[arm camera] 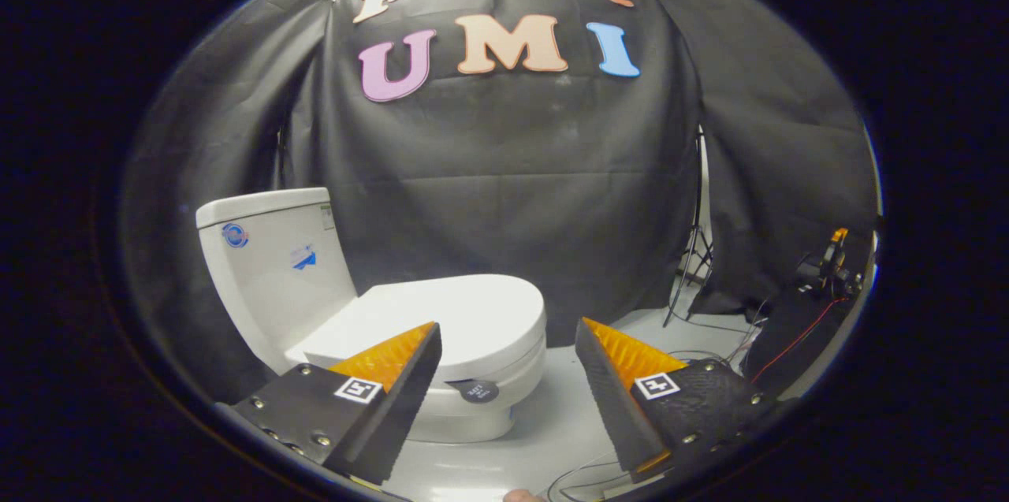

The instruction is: Open the toilet lid.

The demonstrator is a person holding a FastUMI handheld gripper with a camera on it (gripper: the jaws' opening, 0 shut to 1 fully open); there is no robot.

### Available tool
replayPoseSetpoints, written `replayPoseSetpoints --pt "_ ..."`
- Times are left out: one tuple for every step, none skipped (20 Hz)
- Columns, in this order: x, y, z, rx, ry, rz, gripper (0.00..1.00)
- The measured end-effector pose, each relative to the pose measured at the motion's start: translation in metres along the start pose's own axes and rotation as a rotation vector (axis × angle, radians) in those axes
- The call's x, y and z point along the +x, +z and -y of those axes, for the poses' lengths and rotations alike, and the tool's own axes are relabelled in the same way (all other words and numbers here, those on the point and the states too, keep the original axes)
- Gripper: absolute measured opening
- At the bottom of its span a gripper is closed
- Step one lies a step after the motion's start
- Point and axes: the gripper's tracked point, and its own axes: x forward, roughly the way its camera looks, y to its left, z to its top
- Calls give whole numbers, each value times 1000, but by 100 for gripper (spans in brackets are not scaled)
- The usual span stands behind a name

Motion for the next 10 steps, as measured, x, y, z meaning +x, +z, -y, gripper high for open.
replayPoseSetpoints --pt "6 -7 -1 10 -1 -20 100" --pt "11 -12 -2 23 1 -37 100" --pt "17 -19 -2 49 3 -63 100" --pt "24 -28 -3 85 5 -97 100" --pt "30 -39 -7 130 14 -142 100" --pt "36 -52 -9 174 21 -194 100" --pt "41 -63 -9 220 23 -238 100" --pt "46 -73 -8 261 18 -272 100" --pt "50 -82 -6 302 1 -305 100" --pt "55 -90 -4 350 -8 -330 100"
